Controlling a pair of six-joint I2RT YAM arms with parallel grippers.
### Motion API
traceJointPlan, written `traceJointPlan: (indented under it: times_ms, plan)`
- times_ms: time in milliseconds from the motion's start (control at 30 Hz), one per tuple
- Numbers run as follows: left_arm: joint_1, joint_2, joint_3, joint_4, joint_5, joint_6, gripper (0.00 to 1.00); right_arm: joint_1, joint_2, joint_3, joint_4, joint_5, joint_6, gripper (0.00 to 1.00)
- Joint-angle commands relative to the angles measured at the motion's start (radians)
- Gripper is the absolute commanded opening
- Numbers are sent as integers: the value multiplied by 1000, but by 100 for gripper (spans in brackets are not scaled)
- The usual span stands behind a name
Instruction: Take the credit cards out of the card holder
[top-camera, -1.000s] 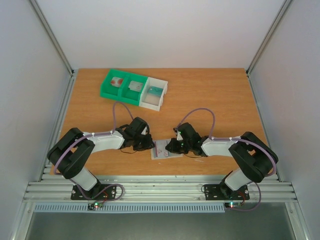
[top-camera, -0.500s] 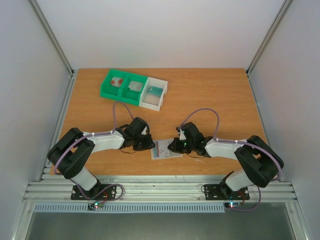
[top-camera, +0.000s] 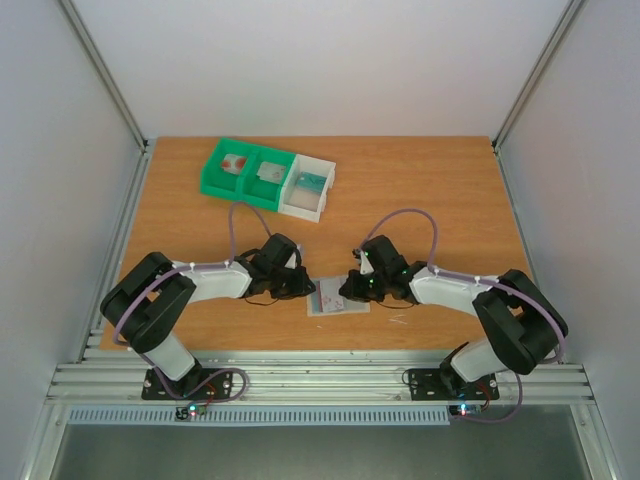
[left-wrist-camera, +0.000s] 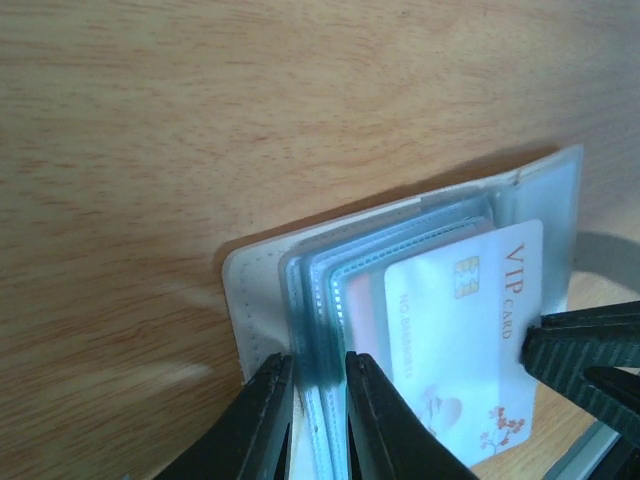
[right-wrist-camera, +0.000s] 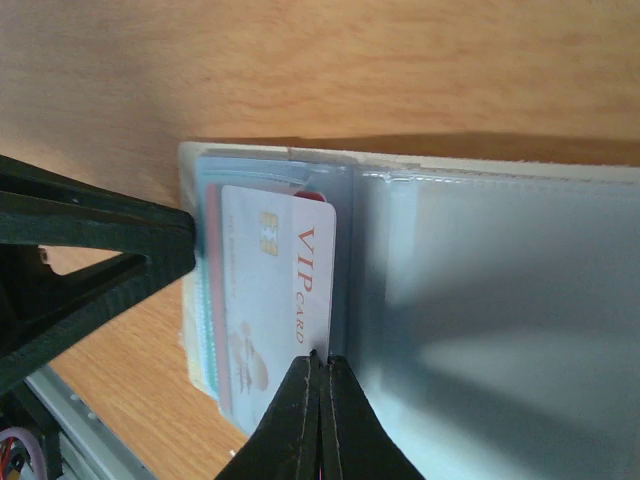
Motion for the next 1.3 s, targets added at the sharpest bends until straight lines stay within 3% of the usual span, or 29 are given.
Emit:
traceJointPlan:
  times_ms: [0, 167, 600, 867, 1100, 1267]
  plan:
    - [-2, 42, -11, -57, -36, 54, 16, -12, 9, 73, -148, 11, -97, 1]
    - [-2, 37, -17, -70, -52, 61, 17, -41, -9, 94, -230, 6, -153, 1]
    - [-2, 21, 8, -92, -42, 77, 17, -109, -28, 102, -258, -71, -172, 1]
    - [-4, -82, -6, -28, 66, 18, 26, -113, -155, 114, -390, -68, -185, 1]
    - [-4, -191, 20, -20, 181, 16, 43, -113, -234, 150, -431, -213, -214, 1]
    - [1, -240, -18, 88, 312, 8, 48, -113, -295, 148, -412, -373, -248, 1]
